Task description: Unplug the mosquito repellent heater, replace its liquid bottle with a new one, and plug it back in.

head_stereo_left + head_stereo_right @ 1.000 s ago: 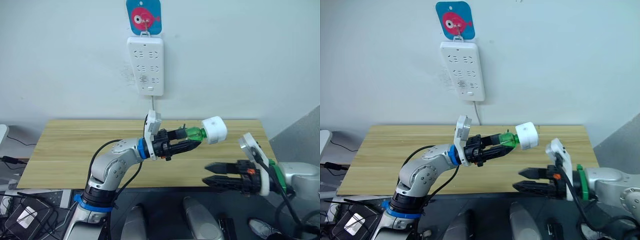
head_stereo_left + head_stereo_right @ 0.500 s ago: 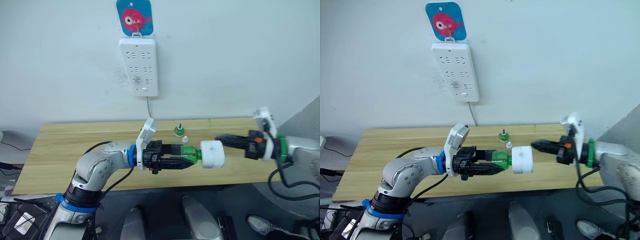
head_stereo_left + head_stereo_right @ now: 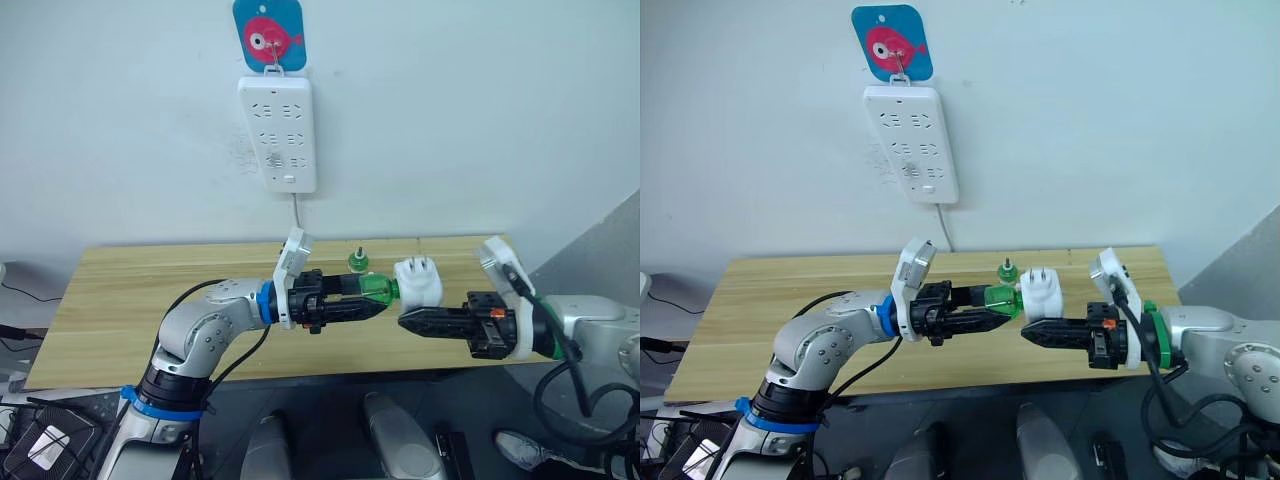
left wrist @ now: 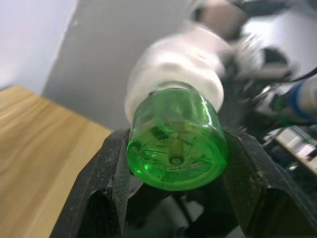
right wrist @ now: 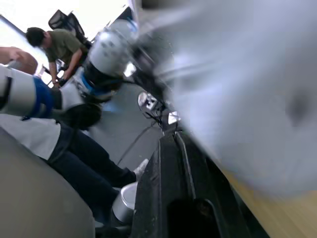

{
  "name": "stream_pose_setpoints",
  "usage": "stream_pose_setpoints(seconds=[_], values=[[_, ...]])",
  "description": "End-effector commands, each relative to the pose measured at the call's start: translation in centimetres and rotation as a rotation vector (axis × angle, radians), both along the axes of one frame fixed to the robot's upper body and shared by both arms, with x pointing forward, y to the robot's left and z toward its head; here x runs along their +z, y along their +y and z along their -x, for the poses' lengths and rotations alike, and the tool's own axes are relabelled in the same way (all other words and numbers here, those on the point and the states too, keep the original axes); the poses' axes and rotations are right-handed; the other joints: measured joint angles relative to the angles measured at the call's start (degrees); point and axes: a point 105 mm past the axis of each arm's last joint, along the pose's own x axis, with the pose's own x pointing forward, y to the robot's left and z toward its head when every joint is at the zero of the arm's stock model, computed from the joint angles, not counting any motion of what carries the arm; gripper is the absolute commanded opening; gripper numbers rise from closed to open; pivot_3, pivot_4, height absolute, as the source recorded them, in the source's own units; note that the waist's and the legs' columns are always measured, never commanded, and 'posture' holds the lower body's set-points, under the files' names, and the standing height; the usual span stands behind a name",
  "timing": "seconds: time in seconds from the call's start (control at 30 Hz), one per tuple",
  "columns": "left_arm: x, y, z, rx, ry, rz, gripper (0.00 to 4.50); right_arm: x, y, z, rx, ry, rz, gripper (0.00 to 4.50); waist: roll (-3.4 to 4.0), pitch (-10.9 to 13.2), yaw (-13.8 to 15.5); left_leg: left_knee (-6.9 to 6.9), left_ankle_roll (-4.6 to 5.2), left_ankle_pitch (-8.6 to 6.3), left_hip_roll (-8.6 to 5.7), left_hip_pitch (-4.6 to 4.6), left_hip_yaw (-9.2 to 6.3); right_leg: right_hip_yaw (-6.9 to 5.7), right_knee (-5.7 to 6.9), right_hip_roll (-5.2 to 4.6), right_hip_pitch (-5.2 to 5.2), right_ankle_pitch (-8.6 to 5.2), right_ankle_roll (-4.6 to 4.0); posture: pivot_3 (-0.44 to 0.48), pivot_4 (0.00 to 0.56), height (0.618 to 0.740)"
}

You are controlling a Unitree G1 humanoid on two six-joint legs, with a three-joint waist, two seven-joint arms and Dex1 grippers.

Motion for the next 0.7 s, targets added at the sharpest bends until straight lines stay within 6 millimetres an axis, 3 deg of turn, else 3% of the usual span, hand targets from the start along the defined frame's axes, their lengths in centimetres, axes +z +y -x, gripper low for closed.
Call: stream_pose_setpoints(seconds=[0.03, 0.27, 0.43, 0.57, 0.7], values=[[-0.1, -0.3, 0.8, -0.049, -0.076, -0.019, 2.31, 2.2, 0.5, 0.0, 0.005, -0.035, -0.064, 0.0, 0.0, 0.0, 0.0, 0.0, 0.0, 0.0, 0.0, 0.0, -0.01, -0.01, 0.0, 0.0, 0.0, 0.0, 0.0, -0.306, 0.223, 0.74], [0.1, -0.3, 1.5, -0.083, -0.044, -0.012, 2.31, 3.4, -0.5, -2.7, -0.129, -0.042, -0.121, 0.0, 0.0, 0.0, 0.19, -0.04, 0.0, 0.0, 0.0, -0.04, -0.03, -0.03, -0.01, 0.0, -0.03, 0.0, 0.0, -0.3, 0.222, 0.74], [0.4, 0.0, 3.0, -0.173, 0.015, -0.015, 2.31, 1.2, -1.7, -6.1, -0.332, -0.075, -0.038, 0.0, 0.0, 0.0, 0.17, -0.03, 0.0, 0.0, 0.01, -0.03, -0.02, -0.02, -0.01, 0.0, -0.03, 0.0, 0.0, -0.3, 0.222, 0.74], [1.4, 0.0, 2.8, -0.168, 0.07, 0.045, 2.31, -2.5, -1.5, -4.9, -0.278, -0.007, 0.091, 0.0, 0.0, 0.0, 0.28, -0.05, 0.0, 0.0, 0.02, -0.04, -0.04, -0.05, -0.01, 0.0, -0.05, 0.0, 0.0, -0.3, 0.223, 0.74], [2.1, 0.2, 1.8, -0.115, 0.081, 0.075, 2.31, -3.0, -1.0, -2.1, -0.144, 0.054, 0.112, 0.0, 0.01, 0.0, 0.38, -0.07, 0.0, -0.01, 0.01, -0.06, -0.07, -0.07, 0.0, 0.0, -0.06, -0.01, 0.01, -0.299, 0.223, 0.74]])
